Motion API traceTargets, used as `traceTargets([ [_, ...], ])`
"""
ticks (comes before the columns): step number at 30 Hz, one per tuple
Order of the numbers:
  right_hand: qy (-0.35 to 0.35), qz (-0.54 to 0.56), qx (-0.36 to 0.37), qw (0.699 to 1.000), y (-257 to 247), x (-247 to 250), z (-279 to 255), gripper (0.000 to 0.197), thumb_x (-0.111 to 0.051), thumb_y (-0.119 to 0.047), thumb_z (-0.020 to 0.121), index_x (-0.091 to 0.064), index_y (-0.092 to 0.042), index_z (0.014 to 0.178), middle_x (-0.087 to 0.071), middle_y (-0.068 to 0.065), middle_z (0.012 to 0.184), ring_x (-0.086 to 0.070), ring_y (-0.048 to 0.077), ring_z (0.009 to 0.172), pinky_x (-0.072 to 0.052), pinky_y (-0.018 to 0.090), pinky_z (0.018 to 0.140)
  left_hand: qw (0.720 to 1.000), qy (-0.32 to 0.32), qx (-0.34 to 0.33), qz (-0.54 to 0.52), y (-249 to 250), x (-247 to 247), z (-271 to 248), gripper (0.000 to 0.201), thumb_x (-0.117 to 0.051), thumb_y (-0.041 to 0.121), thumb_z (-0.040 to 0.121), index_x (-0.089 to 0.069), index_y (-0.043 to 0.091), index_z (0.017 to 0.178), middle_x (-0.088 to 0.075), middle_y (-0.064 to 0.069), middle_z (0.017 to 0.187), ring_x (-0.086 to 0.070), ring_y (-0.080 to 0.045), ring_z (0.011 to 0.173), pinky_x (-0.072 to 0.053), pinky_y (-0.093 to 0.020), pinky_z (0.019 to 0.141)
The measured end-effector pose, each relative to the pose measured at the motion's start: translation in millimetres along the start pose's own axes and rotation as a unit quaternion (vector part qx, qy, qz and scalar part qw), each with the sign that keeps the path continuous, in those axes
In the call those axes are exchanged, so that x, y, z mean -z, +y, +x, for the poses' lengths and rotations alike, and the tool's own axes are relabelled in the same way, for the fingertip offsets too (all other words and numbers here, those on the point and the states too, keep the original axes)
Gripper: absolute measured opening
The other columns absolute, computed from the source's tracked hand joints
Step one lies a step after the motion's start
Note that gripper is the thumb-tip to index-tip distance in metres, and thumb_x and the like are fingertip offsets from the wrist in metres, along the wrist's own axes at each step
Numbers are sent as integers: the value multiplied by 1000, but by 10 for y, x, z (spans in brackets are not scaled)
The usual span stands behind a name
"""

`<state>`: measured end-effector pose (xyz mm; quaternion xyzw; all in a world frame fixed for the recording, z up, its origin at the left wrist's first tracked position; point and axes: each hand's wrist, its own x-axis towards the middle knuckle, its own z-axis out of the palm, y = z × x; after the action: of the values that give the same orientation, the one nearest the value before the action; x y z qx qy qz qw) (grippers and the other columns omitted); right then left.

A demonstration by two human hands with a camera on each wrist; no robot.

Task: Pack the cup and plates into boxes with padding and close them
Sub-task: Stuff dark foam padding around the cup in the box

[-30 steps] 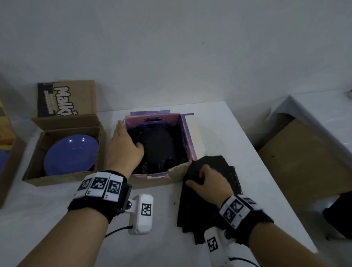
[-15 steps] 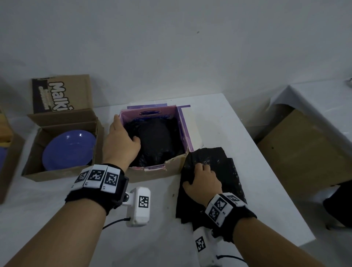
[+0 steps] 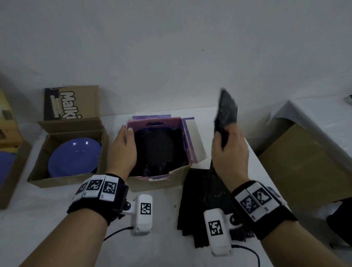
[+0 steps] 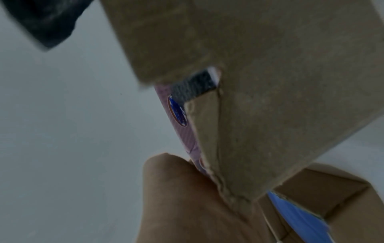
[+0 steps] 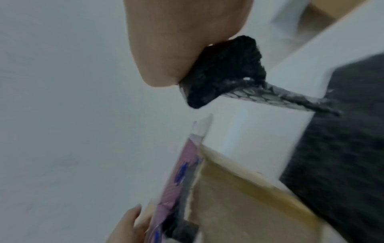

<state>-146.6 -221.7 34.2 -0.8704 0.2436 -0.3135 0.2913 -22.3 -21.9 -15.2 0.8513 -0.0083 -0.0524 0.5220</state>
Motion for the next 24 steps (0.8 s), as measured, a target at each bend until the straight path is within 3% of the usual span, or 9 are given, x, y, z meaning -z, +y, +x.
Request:
traceTargets([
  [4,-98,-102,221,965,-480,-291,58,8,-57,-10,80,-56,-10,88,-61,8,80,-57,28,71,-42,32,58,974,-25,84,-210,-91,11,89,54,-27,65,88,-68,31,100,-67,-7,107,-57,-32,112,-38,-49,105],
  [6,-191,-166,256,933,-576,-485,-33,21,-60,0,73,-56,-8,92,-64,11,83,-64,32,77,-46,34,57,949,-46,118,-289,-173,5,140,70,-29,78,76,-65,34,116,-68,-2,117,-59,-25,115,-39,-51,105],
  [8,-308,-228,248,890,-588,-641,-131,38,-49,3,81,-48,-6,118,-57,15,124,-52,36,119,-47,41,87,941,-50,127,-311,-160,30,169,74,-25,80,78,-62,33,121,-68,-3,118,-61,-24,113,-43,-47,102],
  [10,-420,-259,222,841,-576,-698,-174,49,-39,4,87,-35,-10,134,-35,11,148,-25,35,140,-25,42,112,945,-48,133,-295,-218,72,221,76,-19,79,83,-62,30,122,-67,-4,119,-62,-22,112,-46,-43,99],
  [14,-498,-209,241,806,-530,-695,-163,44,-40,-2,88,-39,-15,130,-38,8,147,-28,31,140,-27,39,112,962,-38,154,-221,-508,186,427,105,-24,100,56,-52,35,133,-54,3,137,-49,-20,128,-34,-45,110],
  [17,-444,-94,219,864,-506,-625,-111,14,-46,-22,85,-51,-20,98,-60,6,113,-55,30,111,-45,35,92,999,26,33,-19,-34,313,166,75,-27,72,86,-47,20,135,-51,-7,137,-44,-28,126,-32,-44,108],
  [20,-225,-43,167,959,-395,-646,68,31,-38,-20,81,-59,-18,104,-58,4,121,-51,25,116,-40,37,97,940,167,-217,202,376,323,34,38,-45,37,96,-48,19,130,-53,-4,131,-43,-28,121,-32,-42,97],
  [22,-172,-66,51,982,-287,-648,188,39,-41,-8,85,-51,-17,121,-48,8,132,-45,30,120,-40,44,96,909,119,-303,261,574,220,24,27,-52,17,90,-59,22,115,-64,0,111,-53,-27,103,-34,-37,85],
  [24,-239,-57,-81,966,-176,-670,226,45,-39,-10,92,-35,-17,136,-44,15,133,-48,37,114,-42,45,93,886,24,-298,353,693,74,-47,28,-50,12,88,-66,26,106,-68,3,101,-53,-25,98,-32,-34,83],
])
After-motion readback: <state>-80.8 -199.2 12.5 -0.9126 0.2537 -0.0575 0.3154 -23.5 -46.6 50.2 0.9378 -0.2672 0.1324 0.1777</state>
